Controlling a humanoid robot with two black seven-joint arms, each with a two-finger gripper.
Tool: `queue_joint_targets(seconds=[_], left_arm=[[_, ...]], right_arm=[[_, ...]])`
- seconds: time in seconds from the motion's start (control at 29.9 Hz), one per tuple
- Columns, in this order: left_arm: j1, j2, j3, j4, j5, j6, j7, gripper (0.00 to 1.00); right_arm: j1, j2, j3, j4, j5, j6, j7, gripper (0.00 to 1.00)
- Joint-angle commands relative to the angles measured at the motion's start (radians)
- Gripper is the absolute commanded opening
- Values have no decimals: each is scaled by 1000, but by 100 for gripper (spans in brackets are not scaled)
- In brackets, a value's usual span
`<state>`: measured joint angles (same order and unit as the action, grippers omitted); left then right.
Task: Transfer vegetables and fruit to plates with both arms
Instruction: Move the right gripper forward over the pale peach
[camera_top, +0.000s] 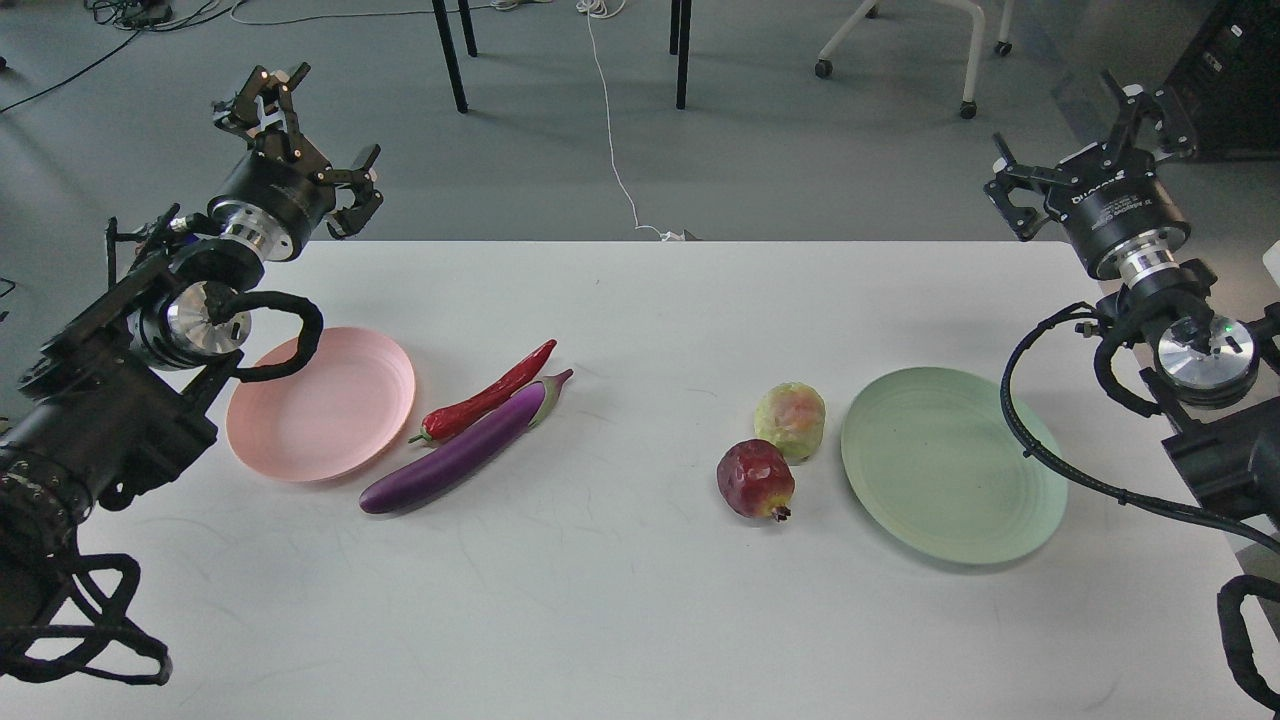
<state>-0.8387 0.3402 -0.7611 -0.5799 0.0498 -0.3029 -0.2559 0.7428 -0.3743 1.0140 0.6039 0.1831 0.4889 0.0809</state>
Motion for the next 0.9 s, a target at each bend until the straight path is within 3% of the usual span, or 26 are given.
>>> queue_joint_targets(seconds=[0.0,0.13,0.33,0.53,0.87], left_arm=[[7,0,0,-1,4,-1,-5,98],[6,8,-1,0,-7,2,0,98],[-2,13,0,0,-7,2,0,98],[3,3,0,0,-7,2,-2,98],[3,19,-1,-12,-5,-5,-2,98]], right_arm=[[12,-6,-34,-3,-4,0,13,99],[21,-20,-109,2,-8,0,65,99],[142,-110,-274,20,-22,0,71,99],[383,-178,-668,137,-196,0,65,99],[737,-169,-1196,333,-634,0,65,99]])
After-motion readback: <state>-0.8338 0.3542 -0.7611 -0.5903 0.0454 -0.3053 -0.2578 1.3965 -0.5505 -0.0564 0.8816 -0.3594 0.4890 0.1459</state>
